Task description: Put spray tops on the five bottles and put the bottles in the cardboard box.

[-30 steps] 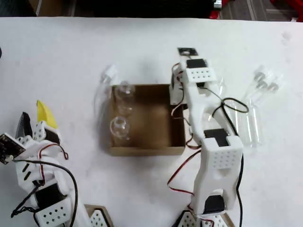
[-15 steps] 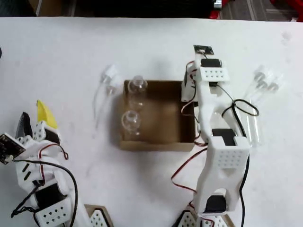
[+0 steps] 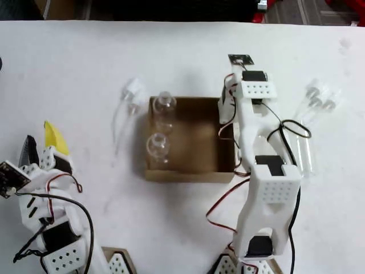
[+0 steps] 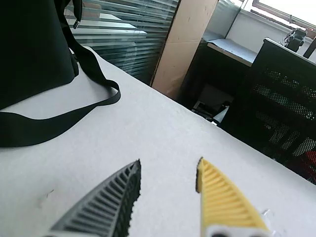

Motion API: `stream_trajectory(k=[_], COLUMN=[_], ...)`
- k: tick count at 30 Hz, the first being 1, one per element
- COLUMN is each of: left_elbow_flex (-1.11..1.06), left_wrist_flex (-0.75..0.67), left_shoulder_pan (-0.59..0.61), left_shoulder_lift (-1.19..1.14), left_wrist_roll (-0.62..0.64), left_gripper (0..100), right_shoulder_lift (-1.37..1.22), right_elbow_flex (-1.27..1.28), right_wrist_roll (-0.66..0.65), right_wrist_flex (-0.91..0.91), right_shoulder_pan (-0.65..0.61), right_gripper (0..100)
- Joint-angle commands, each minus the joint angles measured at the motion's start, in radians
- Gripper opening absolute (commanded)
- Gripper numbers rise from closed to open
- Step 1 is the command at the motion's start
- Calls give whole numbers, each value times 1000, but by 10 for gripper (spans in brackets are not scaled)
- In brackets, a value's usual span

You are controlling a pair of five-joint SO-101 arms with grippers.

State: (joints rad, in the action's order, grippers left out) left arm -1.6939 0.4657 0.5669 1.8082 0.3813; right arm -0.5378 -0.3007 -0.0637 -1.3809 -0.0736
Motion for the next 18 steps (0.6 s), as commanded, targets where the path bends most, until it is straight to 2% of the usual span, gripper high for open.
stream_trajectory(k=[1,7,11,13,16,18], left_elbow_flex=[3,3,3,3,3,3], left_wrist_flex=[-8,-8,-8,-8,-8,-8], left_shoulder_pan=[-13,-13,-13,-13,-13,-13], left_shoulder_lift=[7,7,7,7,7,7], left_wrist_roll=[8,8,8,8,8,8], left_gripper=[181,181,181,181,181,181], right_shoulder_lift=[22,111,140,139,114,73], right_elbow_flex=[-14,-184,-328,-342,-325,-322], right_wrist_roll=[-12,-14,-9,-8,-6,-6], right_wrist_flex=[-13,-174,-289,-295,-254,-231], right_shoulder_pan=[12,4,-51,-104,-179,-209], right_gripper=[208,209,200,142,2,45])
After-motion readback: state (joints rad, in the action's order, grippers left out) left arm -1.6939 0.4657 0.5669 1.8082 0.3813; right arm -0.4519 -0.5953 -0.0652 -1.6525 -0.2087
